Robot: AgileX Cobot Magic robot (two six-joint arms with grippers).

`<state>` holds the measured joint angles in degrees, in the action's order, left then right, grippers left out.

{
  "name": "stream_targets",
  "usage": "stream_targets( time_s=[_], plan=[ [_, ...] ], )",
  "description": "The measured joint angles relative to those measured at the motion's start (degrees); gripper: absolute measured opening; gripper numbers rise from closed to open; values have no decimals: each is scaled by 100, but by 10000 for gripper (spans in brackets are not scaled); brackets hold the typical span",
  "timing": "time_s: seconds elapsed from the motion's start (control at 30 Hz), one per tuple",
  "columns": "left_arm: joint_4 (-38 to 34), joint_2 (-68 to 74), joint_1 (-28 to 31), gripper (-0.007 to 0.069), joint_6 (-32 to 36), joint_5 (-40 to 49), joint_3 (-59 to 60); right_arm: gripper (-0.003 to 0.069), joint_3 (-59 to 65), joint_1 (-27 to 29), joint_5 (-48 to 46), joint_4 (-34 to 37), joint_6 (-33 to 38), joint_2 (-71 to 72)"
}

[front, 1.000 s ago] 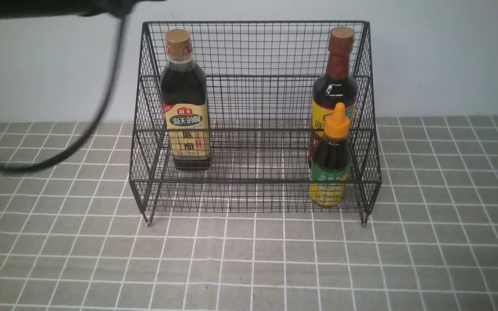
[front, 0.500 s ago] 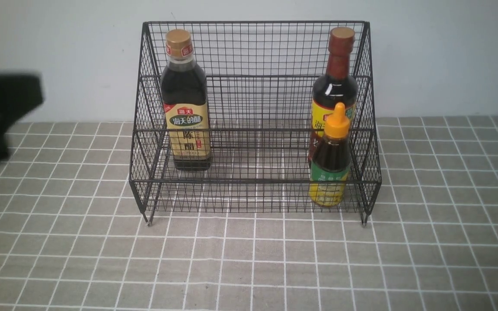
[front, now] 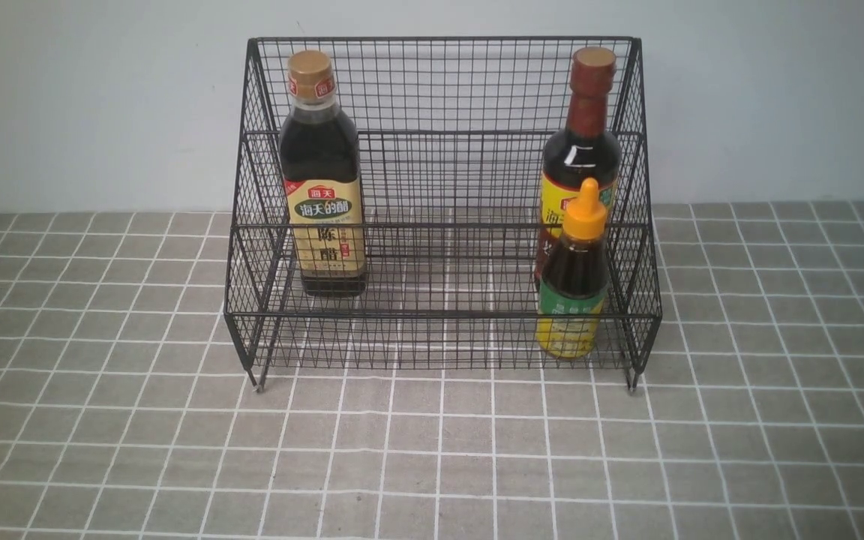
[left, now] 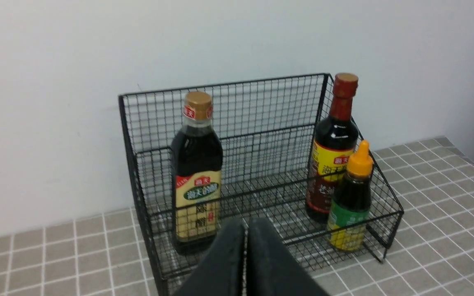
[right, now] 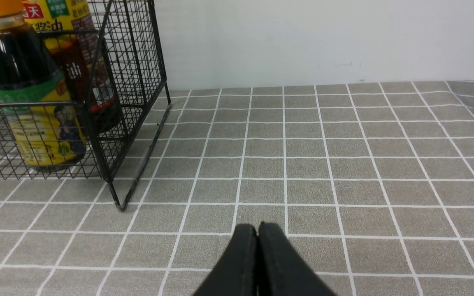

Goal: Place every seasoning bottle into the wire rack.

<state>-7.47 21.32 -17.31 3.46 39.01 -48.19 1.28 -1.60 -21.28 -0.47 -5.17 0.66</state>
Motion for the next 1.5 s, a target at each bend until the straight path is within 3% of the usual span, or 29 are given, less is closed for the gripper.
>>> stream_targets(
  time_s=[0.13,0.47,0.63,1.5],
  plan=[
    [342,-428,58,-7,-78,-50,451,-13,0,0,0,0,0,0],
    [522,-2161,1288,-7,-151,-1390,3889,-13,0,0,0,0,0,0],
    [573,-2200,1334,-7,-156,-1685,4775,-13,0,0,0,0,0,0],
    [614,-2200,1361,-7,-179,-1704,4956,-13,-4,0,-17,12,3,0]
  ],
)
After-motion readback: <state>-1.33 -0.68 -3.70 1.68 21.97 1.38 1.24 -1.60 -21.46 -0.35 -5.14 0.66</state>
